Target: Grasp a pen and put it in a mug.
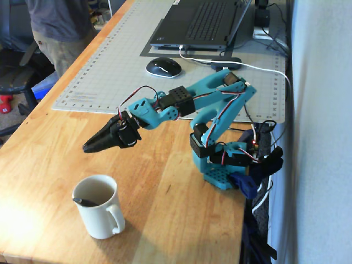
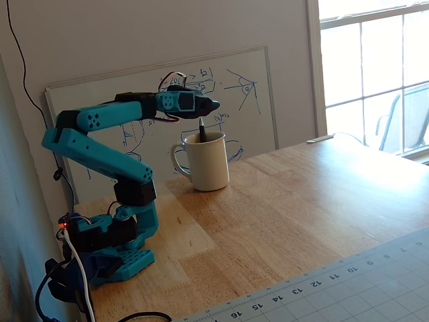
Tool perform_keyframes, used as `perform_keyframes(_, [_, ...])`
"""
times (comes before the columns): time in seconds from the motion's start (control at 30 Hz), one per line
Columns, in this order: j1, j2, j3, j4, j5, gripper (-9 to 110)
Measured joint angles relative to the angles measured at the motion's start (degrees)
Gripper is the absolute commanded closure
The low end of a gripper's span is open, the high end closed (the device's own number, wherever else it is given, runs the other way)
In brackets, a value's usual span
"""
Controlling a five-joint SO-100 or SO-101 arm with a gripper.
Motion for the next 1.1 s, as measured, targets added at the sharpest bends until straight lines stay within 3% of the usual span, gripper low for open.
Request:
perform_keyframes(0.47, [17.40,24.87,18.98,0.00,60.29,101])
perform_keyframes(0.57, [18.81,30.15,23.99,0.88,68.99,101])
perform_keyframes(0.73, [21.36,38.14,30.15,10.37,73.21,101])
perform_keyframes(1.1, [27.60,48.52,31.38,49.92,74.27,101])
